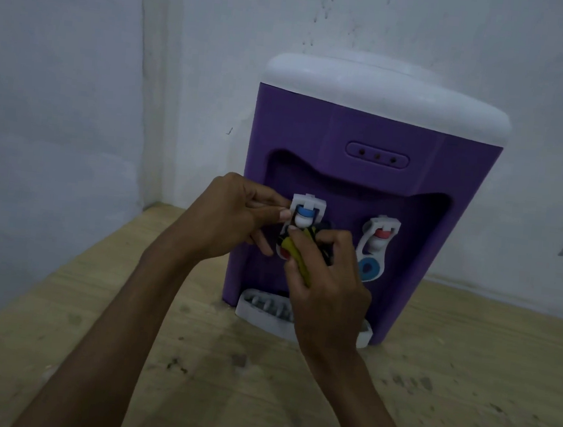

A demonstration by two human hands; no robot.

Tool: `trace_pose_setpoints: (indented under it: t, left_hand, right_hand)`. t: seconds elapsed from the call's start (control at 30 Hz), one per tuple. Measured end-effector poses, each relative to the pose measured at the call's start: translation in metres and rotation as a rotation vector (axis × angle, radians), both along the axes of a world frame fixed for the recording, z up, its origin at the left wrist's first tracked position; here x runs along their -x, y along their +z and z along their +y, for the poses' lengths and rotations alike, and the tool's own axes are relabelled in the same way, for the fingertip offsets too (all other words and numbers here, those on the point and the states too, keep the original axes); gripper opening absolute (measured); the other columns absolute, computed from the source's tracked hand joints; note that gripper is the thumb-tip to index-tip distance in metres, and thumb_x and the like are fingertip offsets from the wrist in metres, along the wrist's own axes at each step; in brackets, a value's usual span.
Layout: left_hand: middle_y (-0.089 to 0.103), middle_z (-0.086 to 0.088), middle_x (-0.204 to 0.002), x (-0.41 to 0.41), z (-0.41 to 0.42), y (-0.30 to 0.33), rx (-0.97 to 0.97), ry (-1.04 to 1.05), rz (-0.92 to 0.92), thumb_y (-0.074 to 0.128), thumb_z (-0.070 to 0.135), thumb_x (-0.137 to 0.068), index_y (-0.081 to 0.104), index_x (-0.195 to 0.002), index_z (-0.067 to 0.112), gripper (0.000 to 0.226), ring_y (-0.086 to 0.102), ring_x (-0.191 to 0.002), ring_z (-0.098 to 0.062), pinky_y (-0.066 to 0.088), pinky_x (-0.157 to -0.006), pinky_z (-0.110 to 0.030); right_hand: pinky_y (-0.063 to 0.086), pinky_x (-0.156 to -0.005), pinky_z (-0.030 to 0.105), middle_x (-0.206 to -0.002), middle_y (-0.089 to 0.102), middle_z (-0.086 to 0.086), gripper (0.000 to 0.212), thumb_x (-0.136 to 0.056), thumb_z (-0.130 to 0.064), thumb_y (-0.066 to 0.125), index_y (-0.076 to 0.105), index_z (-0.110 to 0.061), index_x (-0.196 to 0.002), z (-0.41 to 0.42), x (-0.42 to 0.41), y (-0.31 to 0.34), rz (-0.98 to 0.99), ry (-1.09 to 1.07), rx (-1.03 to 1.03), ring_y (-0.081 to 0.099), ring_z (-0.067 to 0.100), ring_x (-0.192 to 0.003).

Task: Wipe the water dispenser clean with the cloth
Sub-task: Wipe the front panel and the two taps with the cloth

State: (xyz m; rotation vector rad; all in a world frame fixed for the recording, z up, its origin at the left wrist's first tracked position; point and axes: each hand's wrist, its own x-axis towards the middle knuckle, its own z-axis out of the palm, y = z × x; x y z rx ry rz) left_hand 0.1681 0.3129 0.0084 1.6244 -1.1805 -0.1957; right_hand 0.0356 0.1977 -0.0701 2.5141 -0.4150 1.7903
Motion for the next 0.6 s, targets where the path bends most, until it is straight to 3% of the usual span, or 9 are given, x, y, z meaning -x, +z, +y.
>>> trace_pose_setpoints:
  t: [0.2,0.3,0.4,0.53,0.6]
  left_hand:
    - [0.08,0.005,-0.09,0.001,0.0,0.0,-0.005,0.004,0.007,0.069,0.026,-0.094,0.079,-0.107,0.019,0.017,0.076,-0.062,-0.022,0.057,-0.059,-0.022]
    - [0.08,0.006,-0.091,0.001,0.0,0.0,-0.005,0.004,0.011,0.069,0.026,-0.094,0.079,-0.107,0.019,0.017,0.076,-0.063,-0.021,0.058,-0.06,-0.023]
    - [0.08,0.006,-0.09,0.0,0.0,0.0,-0.01,0.008,0.015,0.07,0.026,-0.094,0.079,-0.106,0.019,0.017,0.076,-0.063,-0.021,0.059,-0.06,-0.025]
    - [0.08,0.008,-0.089,0.002,0.0,0.001,-0.012,0.009,0.011,0.069,0.027,-0.094,0.079,-0.105,0.02,0.016,0.076,-0.062,-0.021,0.056,-0.057,-0.02]
    - [0.08,0.007,-0.088,0.001,0.0,0.001,-0.012,0.008,0.011,0.069,0.025,-0.094,0.078,-0.106,0.019,0.016,0.076,-0.062,-0.021,0.055,-0.056,-0.02]
  right_hand:
    - [0.051,-0.051,0.021,-0.11,0.062,0.003,0.025,-0.096,-0.019,0.065,0.073,-0.019,-0.12,-0.006,0.006,-0.001,0.019,-0.037,-0.009,0.062,0.014,-0.086]
    - [0.051,-0.069,0.01,-0.11,0.062,0.002,0.026,-0.093,-0.012,0.069,0.073,-0.015,-0.119,-0.002,0.008,-0.002,-0.1,0.004,-0.152,0.06,0.008,-0.089]
    - [0.041,-0.082,-0.001,-0.109,0.063,0.001,0.026,-0.092,-0.01,0.069,0.072,-0.012,-0.117,0.006,0.005,0.003,-0.184,0.058,-0.256,0.057,0.003,-0.095]
    - [0.044,-0.068,0.003,-0.107,0.059,-0.01,0.02,-0.094,-0.017,0.069,0.069,-0.02,-0.114,0.022,-0.002,0.004,-0.132,0.064,-0.36,0.056,0.0,-0.086]
    - [0.048,-0.065,0.013,-0.099,0.06,-0.011,0.011,-0.095,-0.019,0.067,0.069,-0.024,-0.105,0.027,-0.001,0.002,-0.153,0.17,-0.554,0.058,0.005,-0.08]
